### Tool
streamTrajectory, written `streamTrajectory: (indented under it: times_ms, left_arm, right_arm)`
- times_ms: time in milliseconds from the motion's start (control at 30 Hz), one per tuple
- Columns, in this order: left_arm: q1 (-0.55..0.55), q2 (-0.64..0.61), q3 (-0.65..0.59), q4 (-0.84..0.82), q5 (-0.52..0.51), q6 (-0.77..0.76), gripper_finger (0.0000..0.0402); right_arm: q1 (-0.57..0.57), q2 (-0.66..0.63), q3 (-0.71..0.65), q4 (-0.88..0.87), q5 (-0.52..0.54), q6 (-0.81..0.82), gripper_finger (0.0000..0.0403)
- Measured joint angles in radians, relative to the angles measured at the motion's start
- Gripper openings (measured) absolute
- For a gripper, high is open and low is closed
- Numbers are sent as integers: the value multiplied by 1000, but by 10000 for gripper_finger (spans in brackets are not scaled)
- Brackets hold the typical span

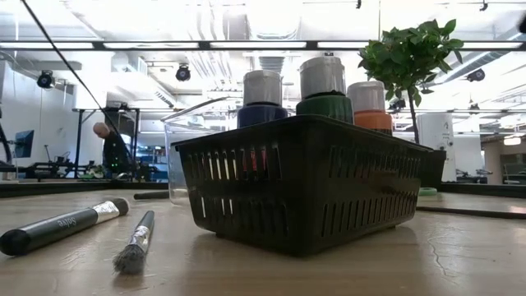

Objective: Pick & Place Paint Supplies
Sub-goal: Put the pink scissors into the yellow transparent bin

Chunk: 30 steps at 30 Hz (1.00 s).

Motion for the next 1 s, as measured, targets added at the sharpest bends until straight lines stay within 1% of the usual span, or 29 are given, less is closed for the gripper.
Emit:
streamTrajectory:
  times_ms: [67, 167, 233, 300, 400, 533, 600, 667, 767, 833, 900, 1000]
  left_arm:
    - [-69, -55, -73, 84, -116, -15, 14]
    - [-154, -121, -180, 214, -250, 3, 14]
    - [-192, -157, -245, 309, -323, 7, 14]
    - [-214, -182, -298, 396, -371, 24, 14]
    - [-230, -204, -371, 479, -385, 99, 14]
    - [-241, -199, -462, 572, -382, 188, 14]
    - [-249, -193, -508, 625, -385, 243, 14]
    - [-261, -193, -551, 687, -383, 284, 14]
    - [-271, -197, -598, 797, -379, 292, 14]
    - [-276, -199, -610, 840, -383, 292, 14]
    - [-282, -204, -611, 845, -381, 285, 14]
    - [-285, -208, -606, 848, -378, 260, 14]
  right_arm:
    - [0, 31, 0, 0, -76, 17, 208]
    - [0, 79, 0, 10, -180, 30, 208]
    - [0, 107, 5, 13, -215, 29, 208]
    - [0, 131, 26, 14, -216, 13, 208]
    - [0, 166, 71, 19, -208, -53, 208]
    - [0, 248, 133, 13, -204, -184, 208]
    - [0, 299, 167, -8, -200, -251, 208]
    - [-2, 348, 211, -69, -177, -286, 208]
    - [-5, 414, 280, -188, -129, -289, 208]
    - [-5, 449, 325, -238, -98, -289, 208]
    - [-5, 477, 362, -269, -75, -293, 208]
    - [-5, 508, 403, -280, -73, -298, 208]
